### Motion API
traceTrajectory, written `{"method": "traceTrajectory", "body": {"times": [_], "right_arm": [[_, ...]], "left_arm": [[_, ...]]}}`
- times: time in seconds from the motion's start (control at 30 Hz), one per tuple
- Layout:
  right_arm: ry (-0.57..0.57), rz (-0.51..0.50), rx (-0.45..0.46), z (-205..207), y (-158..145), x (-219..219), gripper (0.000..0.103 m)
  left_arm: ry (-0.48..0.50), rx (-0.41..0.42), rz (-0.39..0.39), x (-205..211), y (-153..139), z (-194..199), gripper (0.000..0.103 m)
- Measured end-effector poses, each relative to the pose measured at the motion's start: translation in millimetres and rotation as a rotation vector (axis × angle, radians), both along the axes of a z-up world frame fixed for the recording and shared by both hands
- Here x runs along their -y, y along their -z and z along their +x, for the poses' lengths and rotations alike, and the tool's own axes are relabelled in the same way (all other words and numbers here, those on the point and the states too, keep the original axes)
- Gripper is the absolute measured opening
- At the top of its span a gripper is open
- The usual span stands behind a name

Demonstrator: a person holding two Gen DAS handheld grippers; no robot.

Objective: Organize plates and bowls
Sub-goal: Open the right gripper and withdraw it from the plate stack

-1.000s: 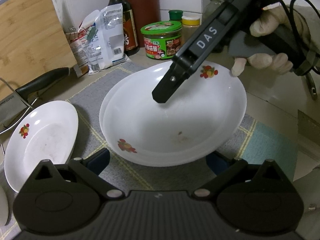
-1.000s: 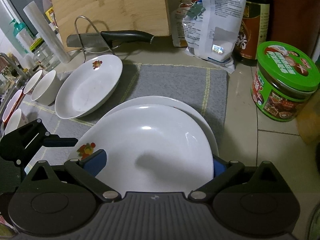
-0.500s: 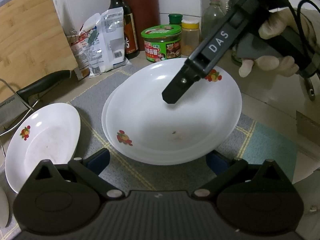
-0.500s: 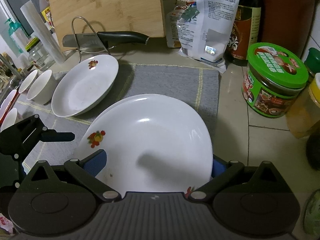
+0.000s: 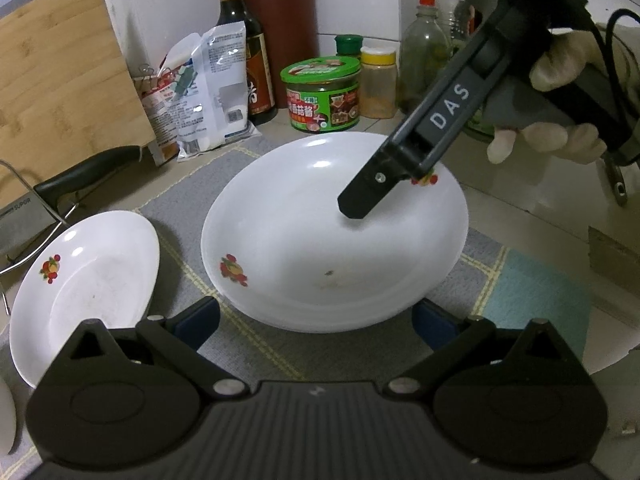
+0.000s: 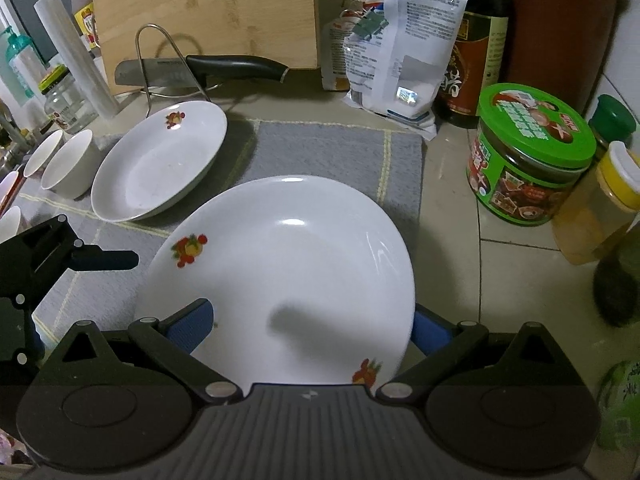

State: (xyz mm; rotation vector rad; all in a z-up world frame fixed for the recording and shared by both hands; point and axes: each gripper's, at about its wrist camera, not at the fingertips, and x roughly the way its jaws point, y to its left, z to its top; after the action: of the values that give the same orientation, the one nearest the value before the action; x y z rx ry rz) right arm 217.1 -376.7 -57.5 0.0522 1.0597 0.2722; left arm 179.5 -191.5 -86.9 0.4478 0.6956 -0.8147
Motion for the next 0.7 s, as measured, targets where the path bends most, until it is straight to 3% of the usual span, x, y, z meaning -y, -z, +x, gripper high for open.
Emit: {"method": "traceTrajectory", "body": {"times": [0.23,0.5,0.7], "right_arm": [[-0.013,-0.052,0.079,-12.3,-11.3,-8.2,0.103],[-0.065,-0.127,0.225,-33.3,-26.5,-47.6,0.103],[-0.071,-0.129,0.270,-49.6,-29.6,-89.9,0.103]], "left_arm": [[-0.050,0.015,-0.067,-16.5,-7.7,-6.8,0.102],[-0.284,0.058,-0.172,-68.9,-27.1,-29.7,0.102],[-0.438,0.106,-0.163,-113.1,-34.6,-49.6,0.102]]}}
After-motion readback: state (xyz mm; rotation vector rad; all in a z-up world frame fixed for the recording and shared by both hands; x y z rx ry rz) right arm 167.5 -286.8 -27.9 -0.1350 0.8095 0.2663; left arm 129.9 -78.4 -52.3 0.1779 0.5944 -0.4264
